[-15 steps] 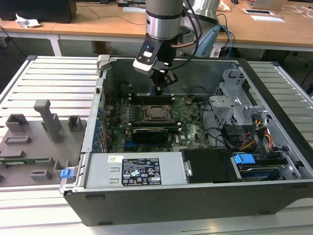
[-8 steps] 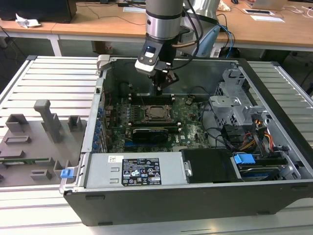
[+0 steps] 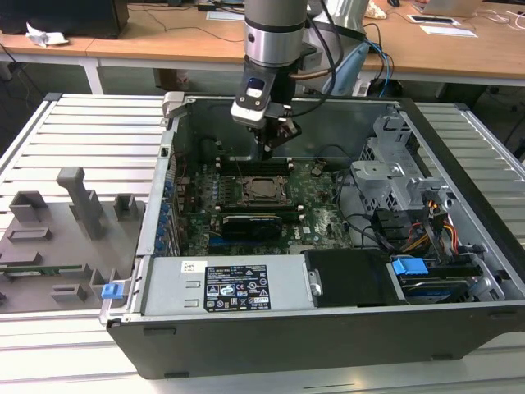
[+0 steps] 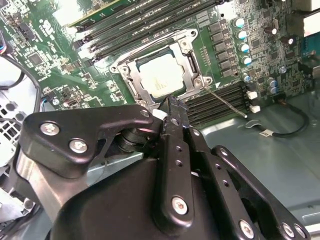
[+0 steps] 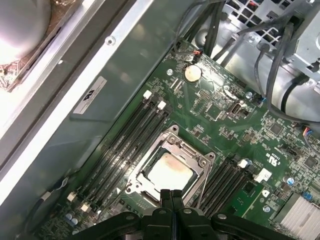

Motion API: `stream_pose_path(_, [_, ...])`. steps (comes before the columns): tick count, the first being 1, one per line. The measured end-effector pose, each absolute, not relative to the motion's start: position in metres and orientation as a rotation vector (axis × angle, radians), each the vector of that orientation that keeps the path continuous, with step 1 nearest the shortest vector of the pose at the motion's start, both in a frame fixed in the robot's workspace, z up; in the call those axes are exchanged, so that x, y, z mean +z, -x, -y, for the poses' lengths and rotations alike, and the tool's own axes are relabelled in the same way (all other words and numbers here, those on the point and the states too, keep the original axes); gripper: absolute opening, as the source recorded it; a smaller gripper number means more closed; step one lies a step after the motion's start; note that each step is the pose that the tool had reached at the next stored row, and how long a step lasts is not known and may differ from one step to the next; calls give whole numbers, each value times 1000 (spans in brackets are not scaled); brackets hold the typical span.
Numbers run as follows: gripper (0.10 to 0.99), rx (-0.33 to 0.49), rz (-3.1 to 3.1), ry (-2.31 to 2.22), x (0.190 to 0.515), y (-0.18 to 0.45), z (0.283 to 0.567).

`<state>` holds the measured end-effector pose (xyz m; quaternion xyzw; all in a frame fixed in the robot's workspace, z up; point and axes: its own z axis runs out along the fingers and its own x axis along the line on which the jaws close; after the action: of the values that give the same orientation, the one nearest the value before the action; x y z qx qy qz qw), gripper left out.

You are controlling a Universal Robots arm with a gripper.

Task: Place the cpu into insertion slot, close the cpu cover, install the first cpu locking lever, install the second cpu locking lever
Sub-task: 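Install the first cpu locking lever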

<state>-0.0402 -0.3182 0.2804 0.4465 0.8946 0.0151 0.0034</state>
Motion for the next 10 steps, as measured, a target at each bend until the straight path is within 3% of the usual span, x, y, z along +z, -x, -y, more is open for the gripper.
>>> stream_pose_path(10, [106,48,-2863,-1278,280,40,318])
